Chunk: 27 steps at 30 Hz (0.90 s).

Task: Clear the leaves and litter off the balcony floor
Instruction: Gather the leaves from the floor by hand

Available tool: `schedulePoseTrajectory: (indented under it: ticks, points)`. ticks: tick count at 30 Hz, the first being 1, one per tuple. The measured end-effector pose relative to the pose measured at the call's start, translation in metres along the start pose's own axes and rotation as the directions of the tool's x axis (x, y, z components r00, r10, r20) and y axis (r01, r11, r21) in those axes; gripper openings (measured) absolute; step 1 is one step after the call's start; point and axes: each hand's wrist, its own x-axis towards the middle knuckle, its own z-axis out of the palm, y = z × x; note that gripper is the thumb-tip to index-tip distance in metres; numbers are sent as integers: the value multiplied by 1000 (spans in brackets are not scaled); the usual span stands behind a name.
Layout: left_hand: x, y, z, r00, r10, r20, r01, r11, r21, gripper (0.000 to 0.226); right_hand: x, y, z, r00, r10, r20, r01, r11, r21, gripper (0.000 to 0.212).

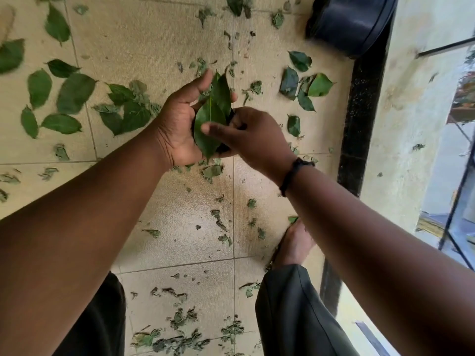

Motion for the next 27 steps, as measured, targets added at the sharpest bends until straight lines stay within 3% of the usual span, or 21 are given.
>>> schedulePoseTrajectory:
  ticks: [3,6,9,12,20,24,27]
  points:
    - [3,1,4,997,-7,-80,8,1000,19,52,15,-6,-27,964,-47,-263,61,997,45,35]
    - [7,-1,2,988,0,-155,-1,1000,-4,53,63,15,-64,871,129,-474,-95,991,96,25]
    - [10,-4,0,983,-11,-181,8,1000,-16,46,100,40,-88,791,518,-325,-443,852,279,47]
    - [12,-9,-2,983,-18,-185,19,1000,8,47,117,53,-92,731,651,-205,-534,733,421,38]
    - [21,-16,-7,983,-8,-181,2,999,-36,39,98,45,-78,808,537,-243,-251,687,682,23]
    - [32,-17,-5,950,46,-308,-81,991,-102,37,43,25,-55,871,418,-258,-163,741,651,22]
    - [38,-19,-1,941,75,-330,-115,988,-103,36,-3,9,-33,943,262,-206,-107,822,559,11]
